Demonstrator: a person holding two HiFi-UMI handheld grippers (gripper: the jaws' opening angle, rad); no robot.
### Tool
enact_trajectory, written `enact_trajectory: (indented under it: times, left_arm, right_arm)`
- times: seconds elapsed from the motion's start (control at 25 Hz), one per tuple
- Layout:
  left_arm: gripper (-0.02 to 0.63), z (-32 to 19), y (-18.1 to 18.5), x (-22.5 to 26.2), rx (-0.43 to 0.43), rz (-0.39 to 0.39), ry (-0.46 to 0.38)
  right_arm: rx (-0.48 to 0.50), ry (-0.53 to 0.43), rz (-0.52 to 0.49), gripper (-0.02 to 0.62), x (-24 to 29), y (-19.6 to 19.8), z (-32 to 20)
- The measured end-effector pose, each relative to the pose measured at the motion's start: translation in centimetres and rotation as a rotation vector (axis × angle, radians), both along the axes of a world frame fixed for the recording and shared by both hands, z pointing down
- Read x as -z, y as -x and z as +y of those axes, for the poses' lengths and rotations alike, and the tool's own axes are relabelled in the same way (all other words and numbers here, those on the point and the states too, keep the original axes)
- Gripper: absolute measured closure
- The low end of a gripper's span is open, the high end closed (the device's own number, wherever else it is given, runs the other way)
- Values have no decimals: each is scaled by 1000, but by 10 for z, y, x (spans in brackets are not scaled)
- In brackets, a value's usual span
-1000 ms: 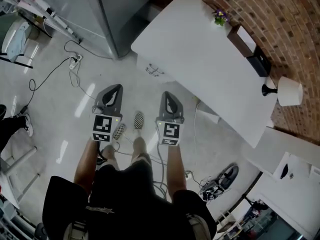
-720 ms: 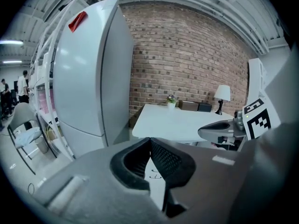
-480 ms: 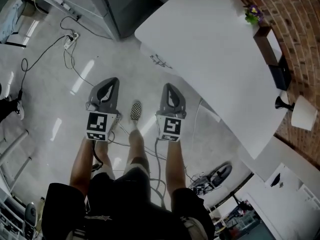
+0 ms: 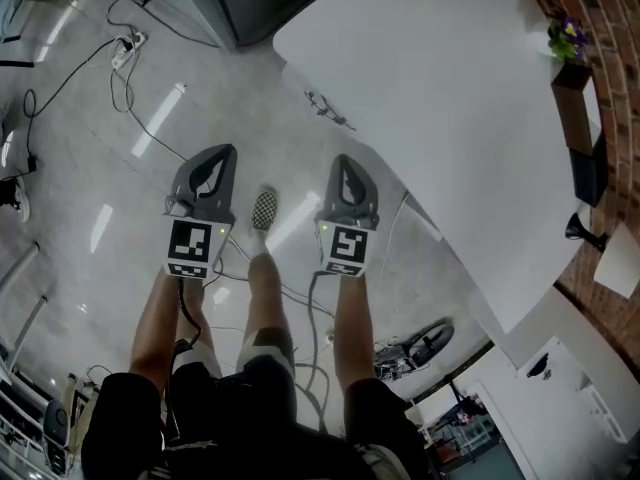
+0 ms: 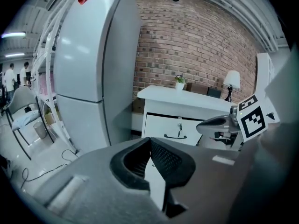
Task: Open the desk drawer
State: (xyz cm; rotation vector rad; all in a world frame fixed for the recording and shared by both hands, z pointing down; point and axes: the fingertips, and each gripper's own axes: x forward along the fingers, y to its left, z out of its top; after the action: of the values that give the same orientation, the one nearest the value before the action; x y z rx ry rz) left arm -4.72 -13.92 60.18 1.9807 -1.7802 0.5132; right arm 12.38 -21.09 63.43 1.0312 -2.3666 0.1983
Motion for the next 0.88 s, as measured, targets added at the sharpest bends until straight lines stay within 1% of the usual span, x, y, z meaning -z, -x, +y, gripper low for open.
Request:
enact_trajectory:
  times: [0.24, 0.32, 0.4, 0.44, 0.48, 0.56, 0.64, 0.76, 0.88]
  left_arm:
    - [595, 2, 4, -38, 9, -2, 34]
    - [595, 4, 5, -45, 11, 0, 45]
    - [595, 6, 6, -51, 12, 3, 56]
    - [595, 7, 6, -54, 12, 4, 61]
    - [595, 8, 6, -57, 13, 6, 66]
    - [595, 10, 7, -61, 17, 10, 74]
    - [595, 12, 8, -65, 23, 15, 79]
    - [595, 15, 11, -69, 33, 22, 84]
    - [595, 17, 15, -71, 45, 26, 88]
  right_arm:
    - [61, -11, 113, 589, -43, 5, -15]
    - [80, 0, 138, 477, -54, 7, -20]
    - [95, 0, 174, 476, -63, 7, -25]
    - [104, -7, 196, 454, -68, 8, -27]
    - [114, -16, 221, 419, -72, 8, -29]
    - [134, -43, 288, 414, -78, 9, -35]
    - [156, -66, 357, 385, -84, 9, -39]
    - [194, -81, 430, 371, -94, 15, -41]
    - [227, -105, 512, 371, -105, 19, -44]
